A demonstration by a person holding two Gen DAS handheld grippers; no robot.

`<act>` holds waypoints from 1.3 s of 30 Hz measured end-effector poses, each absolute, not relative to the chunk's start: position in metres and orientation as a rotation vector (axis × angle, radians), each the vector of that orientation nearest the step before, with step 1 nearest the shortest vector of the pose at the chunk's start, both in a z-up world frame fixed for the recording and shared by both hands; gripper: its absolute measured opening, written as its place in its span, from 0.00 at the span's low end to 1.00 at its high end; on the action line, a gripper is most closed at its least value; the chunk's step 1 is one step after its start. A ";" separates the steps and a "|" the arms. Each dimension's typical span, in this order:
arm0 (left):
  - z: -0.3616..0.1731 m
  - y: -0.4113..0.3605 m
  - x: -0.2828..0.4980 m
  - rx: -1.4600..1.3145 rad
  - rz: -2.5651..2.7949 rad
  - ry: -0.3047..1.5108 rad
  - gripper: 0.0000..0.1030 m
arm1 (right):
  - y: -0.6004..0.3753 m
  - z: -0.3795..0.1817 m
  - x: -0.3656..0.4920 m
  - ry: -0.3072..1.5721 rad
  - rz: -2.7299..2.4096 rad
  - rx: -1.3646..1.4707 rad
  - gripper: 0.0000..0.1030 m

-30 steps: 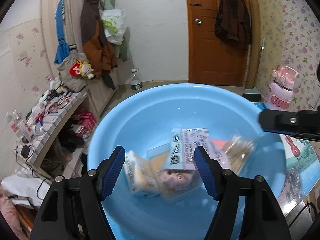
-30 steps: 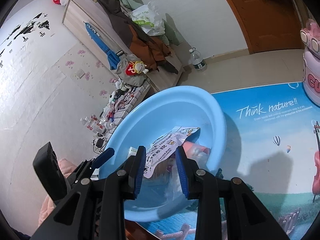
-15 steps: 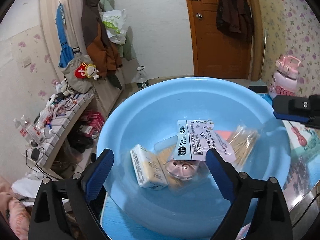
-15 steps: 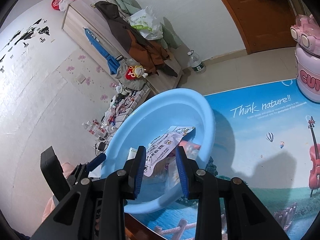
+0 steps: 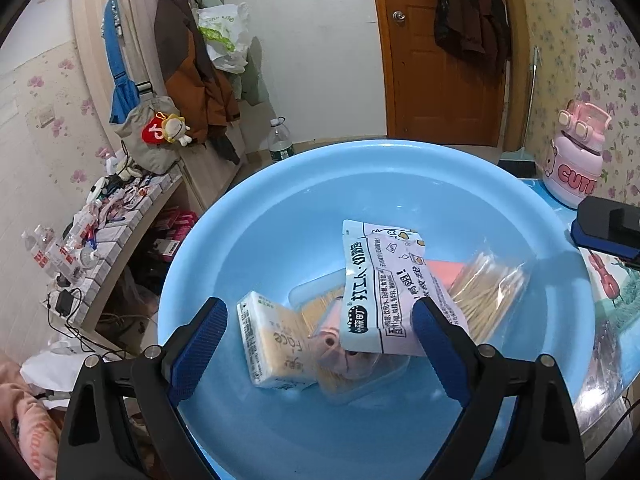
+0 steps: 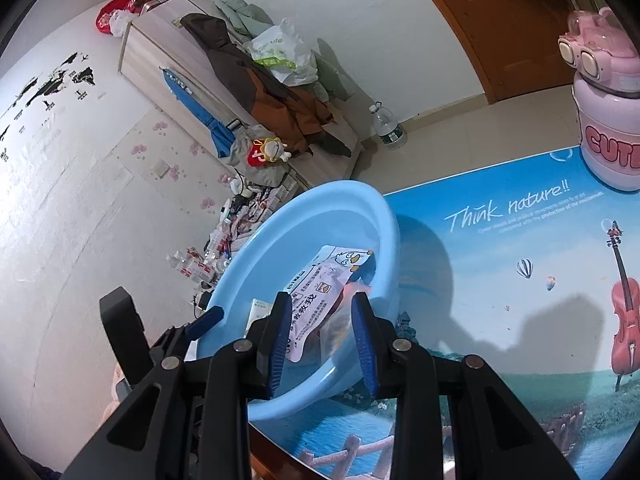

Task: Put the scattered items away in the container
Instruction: 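Raise both open grippers up and away from the basin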

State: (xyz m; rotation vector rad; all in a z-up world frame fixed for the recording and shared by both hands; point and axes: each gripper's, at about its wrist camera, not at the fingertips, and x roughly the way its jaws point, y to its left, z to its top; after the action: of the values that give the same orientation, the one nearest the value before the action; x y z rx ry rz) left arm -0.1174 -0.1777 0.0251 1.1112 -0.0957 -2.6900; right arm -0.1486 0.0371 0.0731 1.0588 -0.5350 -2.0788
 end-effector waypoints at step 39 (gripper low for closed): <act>0.078 -0.160 -0.067 0.944 -2.742 -0.114 0.97 | 0.010 0.143 -0.065 -0.086 -2.368 0.848 0.62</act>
State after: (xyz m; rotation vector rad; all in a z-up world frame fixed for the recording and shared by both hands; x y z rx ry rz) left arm -0.0673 -0.1601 0.0785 0.9440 -0.1144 -2.7416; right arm -0.0647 0.0103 0.1425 0.8484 -0.0858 -2.3675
